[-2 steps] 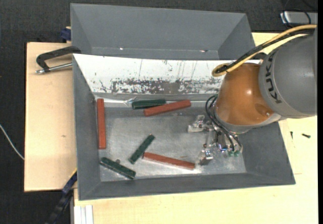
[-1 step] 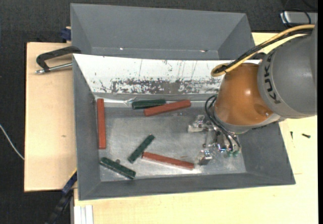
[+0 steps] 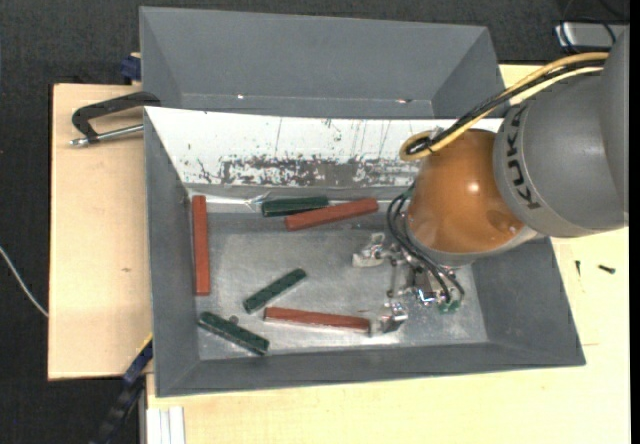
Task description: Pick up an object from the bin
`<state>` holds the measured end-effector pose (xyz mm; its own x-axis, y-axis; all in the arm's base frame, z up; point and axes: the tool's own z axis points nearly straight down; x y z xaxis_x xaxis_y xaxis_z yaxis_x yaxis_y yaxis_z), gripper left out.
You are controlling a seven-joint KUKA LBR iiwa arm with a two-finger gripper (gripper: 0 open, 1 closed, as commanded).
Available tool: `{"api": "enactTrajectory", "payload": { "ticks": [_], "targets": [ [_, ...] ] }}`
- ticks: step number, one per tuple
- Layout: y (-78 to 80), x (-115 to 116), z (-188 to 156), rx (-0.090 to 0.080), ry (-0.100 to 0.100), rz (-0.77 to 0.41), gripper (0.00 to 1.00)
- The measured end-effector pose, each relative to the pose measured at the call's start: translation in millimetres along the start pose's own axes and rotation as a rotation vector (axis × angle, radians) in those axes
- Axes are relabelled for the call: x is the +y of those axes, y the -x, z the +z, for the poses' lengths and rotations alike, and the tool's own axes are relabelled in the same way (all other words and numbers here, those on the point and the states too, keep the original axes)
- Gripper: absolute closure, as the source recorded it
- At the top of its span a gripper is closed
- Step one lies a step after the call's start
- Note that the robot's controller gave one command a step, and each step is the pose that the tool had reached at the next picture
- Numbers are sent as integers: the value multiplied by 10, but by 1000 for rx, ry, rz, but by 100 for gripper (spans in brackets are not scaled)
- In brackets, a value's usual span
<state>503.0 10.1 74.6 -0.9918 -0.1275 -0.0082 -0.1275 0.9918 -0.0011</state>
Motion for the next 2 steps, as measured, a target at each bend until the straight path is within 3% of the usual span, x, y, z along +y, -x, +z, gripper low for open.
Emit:
{"api": "enactTrajectory", "payload": {
  "ticks": [1, 2],
  "targets": [
    [-32, 289, -8, 25, 1, 48, 100],
    [13, 298, 16, -2, 2, 49, 0]
  ]
}}
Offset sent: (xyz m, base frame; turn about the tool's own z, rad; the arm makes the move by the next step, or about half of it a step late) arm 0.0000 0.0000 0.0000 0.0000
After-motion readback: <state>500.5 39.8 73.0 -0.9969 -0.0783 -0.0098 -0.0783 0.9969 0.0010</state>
